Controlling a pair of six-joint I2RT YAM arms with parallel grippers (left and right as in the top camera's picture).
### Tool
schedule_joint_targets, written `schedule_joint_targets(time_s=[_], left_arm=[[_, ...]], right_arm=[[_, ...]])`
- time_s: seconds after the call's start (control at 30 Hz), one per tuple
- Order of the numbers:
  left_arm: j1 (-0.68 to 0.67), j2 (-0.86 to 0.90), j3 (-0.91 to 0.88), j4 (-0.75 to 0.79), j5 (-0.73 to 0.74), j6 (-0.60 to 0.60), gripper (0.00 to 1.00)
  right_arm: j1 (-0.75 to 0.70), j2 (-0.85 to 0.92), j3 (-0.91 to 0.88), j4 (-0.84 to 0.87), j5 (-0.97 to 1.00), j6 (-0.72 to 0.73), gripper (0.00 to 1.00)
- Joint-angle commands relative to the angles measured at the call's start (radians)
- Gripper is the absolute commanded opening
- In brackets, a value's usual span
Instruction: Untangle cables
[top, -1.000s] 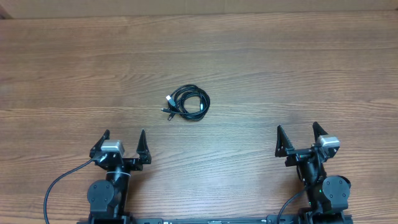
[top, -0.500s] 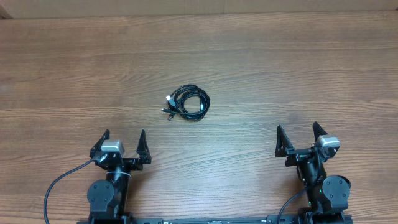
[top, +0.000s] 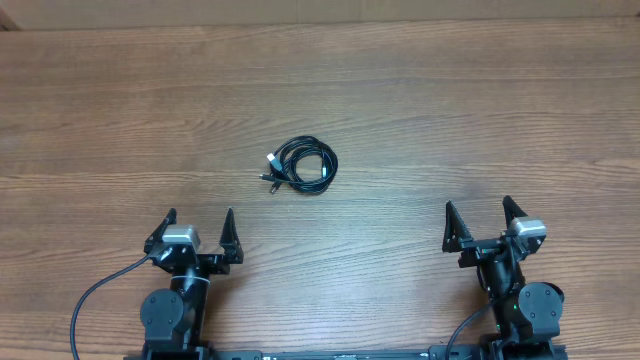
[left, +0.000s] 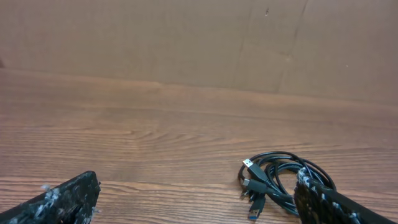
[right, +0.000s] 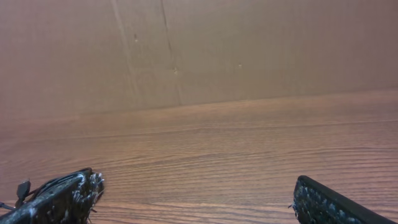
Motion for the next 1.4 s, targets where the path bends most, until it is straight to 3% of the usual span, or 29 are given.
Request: schedule_joint_targets(time_s=[0.0,0.67,0.83,1.13,1.37], left_arm=[[0.007,-0.009,-0.004,0.000,0.010,0.015,1.00],[0.007,-0.009,-0.004,0.005,0.007,0.015,1.00],[0.007,-0.009,0.001,-0.003,0.016,0.014,1.00],[0.007,0.007,0.139,-0.225,0.014,0.014,1.00],[0.007,0.129,0.304,-0.361,0.019,-0.057,1.00]], right_arm=[[0.000,-0.007,-0.010,0.005,0.002,-0.003,1.00],[0.000,-0.007,-0.010,0.006,0.000,-0.002,1.00],[0.000,-0.007,-0.010,0.005,-0.002,0.085,1.00],[0.000,-0.006,0.062,-0.104,0.002,0.106,1.00],[0.000,0.060,0.169,-0.213,0.009,0.106,1.00]])
